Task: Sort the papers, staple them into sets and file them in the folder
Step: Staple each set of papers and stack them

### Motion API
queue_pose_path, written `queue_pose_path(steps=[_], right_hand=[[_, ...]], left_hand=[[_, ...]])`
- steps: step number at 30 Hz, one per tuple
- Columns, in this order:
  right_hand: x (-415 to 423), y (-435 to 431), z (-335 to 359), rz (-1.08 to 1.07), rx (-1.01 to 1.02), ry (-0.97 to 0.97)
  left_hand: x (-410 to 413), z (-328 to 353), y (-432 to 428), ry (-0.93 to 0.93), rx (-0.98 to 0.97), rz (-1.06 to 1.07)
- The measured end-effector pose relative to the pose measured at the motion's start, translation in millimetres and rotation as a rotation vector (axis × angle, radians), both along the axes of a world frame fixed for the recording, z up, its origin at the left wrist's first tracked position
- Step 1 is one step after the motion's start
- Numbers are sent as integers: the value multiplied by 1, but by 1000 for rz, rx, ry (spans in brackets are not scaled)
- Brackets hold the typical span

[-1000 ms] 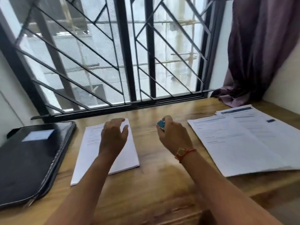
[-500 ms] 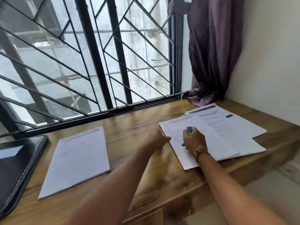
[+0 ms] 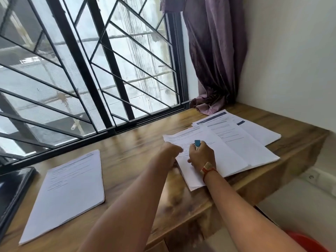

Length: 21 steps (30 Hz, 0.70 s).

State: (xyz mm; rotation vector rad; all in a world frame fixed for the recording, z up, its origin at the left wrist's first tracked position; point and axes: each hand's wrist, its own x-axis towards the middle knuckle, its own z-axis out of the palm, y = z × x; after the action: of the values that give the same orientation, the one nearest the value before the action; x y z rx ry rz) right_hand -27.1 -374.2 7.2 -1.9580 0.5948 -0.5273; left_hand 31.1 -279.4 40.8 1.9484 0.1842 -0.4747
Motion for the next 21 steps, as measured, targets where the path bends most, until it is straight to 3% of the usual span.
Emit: queue_pose_path(steps=[8, 15, 21], right_hand=[[-3, 0, 2, -8, 14, -23], [0, -2, -2, -26, -9, -31], [-2, -1, -3, -14, -60, -43]], left_hand=[[1, -2, -9, 2, 16, 1], [-1, -5, -14, -108, 28, 95], [-9, -3, -9, -91, -96, 85]])
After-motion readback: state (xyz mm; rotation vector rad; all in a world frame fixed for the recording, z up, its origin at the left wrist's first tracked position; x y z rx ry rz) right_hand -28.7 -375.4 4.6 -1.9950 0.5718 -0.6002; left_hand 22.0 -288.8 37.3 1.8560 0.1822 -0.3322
